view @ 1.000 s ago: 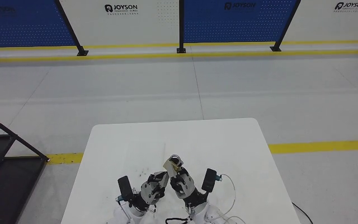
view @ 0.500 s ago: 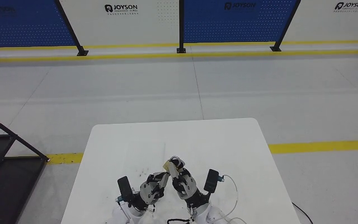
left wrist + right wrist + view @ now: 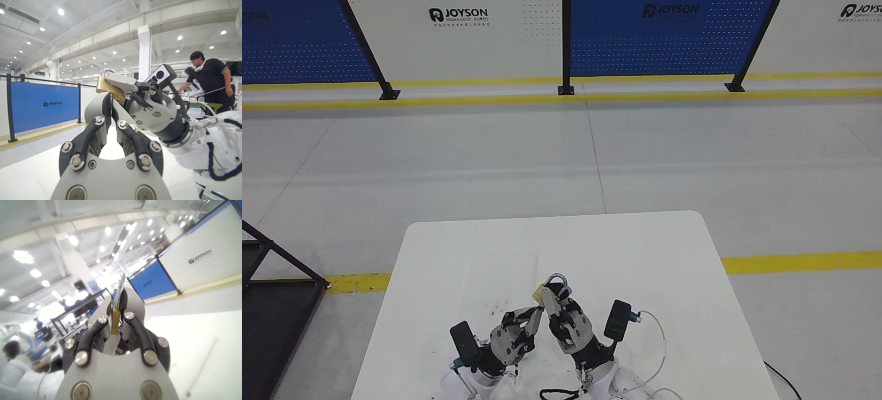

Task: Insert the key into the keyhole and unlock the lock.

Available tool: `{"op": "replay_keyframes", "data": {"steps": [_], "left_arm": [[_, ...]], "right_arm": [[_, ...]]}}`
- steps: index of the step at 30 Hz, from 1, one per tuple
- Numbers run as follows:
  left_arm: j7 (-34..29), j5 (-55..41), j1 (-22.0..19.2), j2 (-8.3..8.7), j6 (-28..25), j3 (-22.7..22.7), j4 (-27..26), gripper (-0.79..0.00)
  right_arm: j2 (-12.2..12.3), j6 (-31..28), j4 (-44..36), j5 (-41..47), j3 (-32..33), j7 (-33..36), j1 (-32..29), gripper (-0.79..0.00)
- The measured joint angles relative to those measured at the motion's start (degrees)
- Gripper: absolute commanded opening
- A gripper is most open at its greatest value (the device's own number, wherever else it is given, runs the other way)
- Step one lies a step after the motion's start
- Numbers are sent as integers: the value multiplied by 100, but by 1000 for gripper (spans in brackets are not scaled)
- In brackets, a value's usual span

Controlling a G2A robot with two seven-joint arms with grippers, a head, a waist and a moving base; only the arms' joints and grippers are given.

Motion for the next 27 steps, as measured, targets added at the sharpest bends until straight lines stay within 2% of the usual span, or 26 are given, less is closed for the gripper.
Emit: {"op": "replay_keyframes", "data": {"steps": [3,4,5,6,7,14,18,20,23,27], "left_arm": [[24,23,-2,2,52,5,13,-785],[34,19,-3,2,52,9,14,-748],[52,10,-4,2,47,13,14,-539],[70,-7,-5,2,34,18,15,-117],[82,-41,-4,2,-5,26,18,0],[82,-273,32,33,-398,-23,-41,0],[72,-412,168,114,-749,-254,-156,0],[6,-537,279,198,-998,-549,-192,0],[-161,-697,467,340,-1045,-1199,-209,0],[-486,-779,738,516,-1419,-2024,-279,0]], "right_arm": [[3,14,-10,15,-8,11,5,-785],[4,19,-13,18,-11,12,7,-785],[4,23,-15,20,-13,13,8,-785],[4,30,-17,22,-14,11,9,-785],[4,43,-21,25,-15,2,9,-785],[-7,98,-16,80,1,-25,22,-785],[-14,84,17,295,63,100,50,-785],[-21,157,124,582,134,457,142,-785],[-67,571,355,1012,162,1250,414,-785],[-177,928,714,1421,-62,2291,827,-785]]}}
